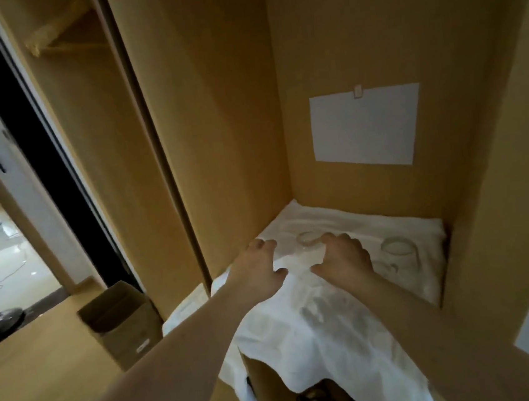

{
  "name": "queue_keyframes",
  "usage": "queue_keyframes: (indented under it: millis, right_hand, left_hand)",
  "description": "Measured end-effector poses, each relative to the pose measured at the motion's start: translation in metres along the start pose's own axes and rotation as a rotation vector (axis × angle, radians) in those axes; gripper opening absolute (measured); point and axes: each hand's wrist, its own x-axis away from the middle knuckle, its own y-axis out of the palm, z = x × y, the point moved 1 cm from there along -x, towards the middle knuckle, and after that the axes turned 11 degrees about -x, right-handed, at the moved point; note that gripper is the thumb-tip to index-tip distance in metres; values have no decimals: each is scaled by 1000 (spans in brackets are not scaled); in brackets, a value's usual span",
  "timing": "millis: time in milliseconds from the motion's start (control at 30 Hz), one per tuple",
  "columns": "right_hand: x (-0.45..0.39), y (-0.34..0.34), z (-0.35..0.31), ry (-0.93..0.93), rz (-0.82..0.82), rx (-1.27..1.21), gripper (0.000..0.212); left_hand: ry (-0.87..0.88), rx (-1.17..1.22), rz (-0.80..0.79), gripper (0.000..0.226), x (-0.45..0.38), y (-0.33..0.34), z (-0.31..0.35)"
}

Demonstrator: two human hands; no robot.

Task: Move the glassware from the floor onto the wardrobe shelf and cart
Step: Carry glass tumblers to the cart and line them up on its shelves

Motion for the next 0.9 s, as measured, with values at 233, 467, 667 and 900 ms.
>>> queue_keyframes:
  millis: [233, 467, 667, 900]
  right_hand:
    - [-49, 9, 19, 149, -158, 130, 54]
    - [-78, 22, 11, 333, -319, 261, 80]
    - [-95, 26, 0, 473, -321, 276, 89]
    - [-106, 28, -15, 585, -200, 201, 88]
  left_hand:
    - [184, -53, -23, 89, -98, 36, 25]
    - [406, 8, -183, 112, -164, 62, 23]
    - [667, 136, -274, 109, -195, 74, 19]
    - [741, 170, -211, 85, -227, 69, 3]
